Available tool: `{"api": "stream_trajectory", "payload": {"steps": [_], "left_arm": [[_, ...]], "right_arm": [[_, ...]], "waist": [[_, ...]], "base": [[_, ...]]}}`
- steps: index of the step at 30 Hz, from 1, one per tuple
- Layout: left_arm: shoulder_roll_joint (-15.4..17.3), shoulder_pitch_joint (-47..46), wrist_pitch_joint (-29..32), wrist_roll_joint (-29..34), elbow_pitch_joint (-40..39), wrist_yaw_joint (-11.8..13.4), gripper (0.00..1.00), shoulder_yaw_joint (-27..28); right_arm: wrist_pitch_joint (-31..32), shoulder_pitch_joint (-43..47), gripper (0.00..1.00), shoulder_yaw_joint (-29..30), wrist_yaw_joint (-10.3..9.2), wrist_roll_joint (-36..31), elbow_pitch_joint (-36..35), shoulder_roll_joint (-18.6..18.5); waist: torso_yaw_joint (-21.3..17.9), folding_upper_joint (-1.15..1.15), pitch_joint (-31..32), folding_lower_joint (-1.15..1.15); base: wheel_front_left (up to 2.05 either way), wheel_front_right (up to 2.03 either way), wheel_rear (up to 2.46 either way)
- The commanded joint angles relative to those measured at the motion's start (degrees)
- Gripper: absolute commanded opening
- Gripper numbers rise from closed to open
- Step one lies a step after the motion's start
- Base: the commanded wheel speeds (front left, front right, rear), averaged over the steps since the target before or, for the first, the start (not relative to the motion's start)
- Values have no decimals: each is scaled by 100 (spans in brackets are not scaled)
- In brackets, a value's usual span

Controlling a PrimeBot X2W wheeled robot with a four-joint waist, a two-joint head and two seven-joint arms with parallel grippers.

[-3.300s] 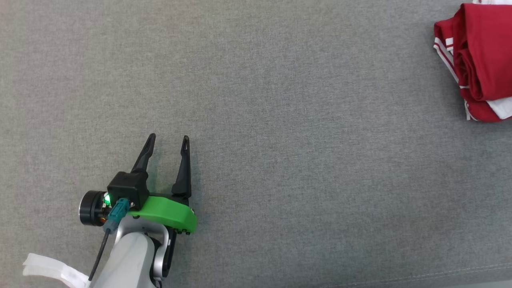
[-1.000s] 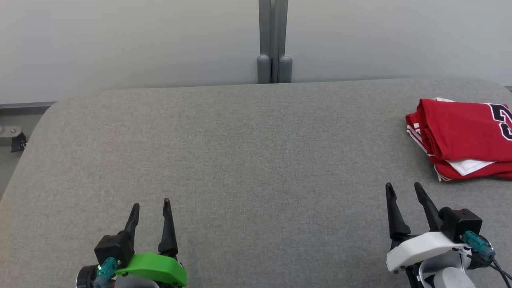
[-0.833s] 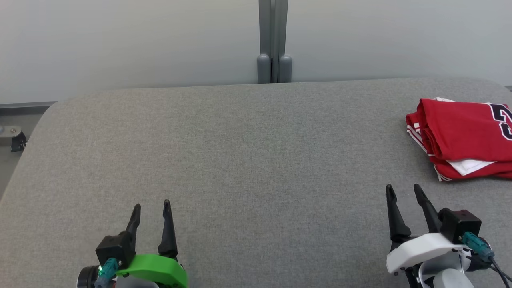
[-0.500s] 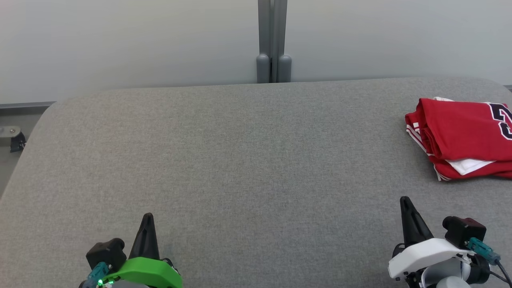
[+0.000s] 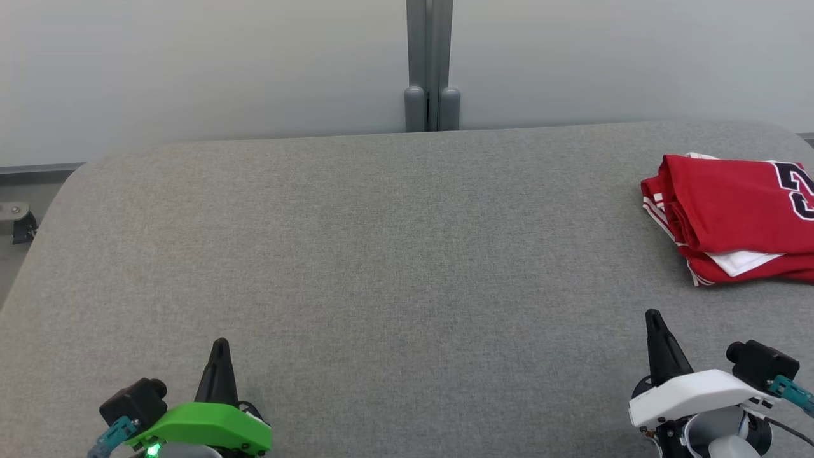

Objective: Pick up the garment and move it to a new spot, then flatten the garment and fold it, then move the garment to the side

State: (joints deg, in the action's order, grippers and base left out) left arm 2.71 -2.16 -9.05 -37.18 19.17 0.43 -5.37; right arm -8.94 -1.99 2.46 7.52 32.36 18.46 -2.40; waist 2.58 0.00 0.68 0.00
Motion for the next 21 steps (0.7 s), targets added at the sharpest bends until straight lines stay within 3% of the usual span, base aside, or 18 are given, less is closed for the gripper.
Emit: {"api": "stream_trajectory", "payload": {"steps": [1, 21], "left_arm": [[13, -177, 48, -228, -108, -50, 0, 71], [17, -266, 461, -1679, -251, -231, 0, 382]], "right_arm": [[58, -179, 0, 27, 0, 240, -116, -28], [468, -280, 0, 135, -1, 1821, -205, -37]], "waist": [[-4, 0, -1, 0], [-53, 0, -14, 0]], "base": [[0, 0, 0], [0, 0, 0]]}}
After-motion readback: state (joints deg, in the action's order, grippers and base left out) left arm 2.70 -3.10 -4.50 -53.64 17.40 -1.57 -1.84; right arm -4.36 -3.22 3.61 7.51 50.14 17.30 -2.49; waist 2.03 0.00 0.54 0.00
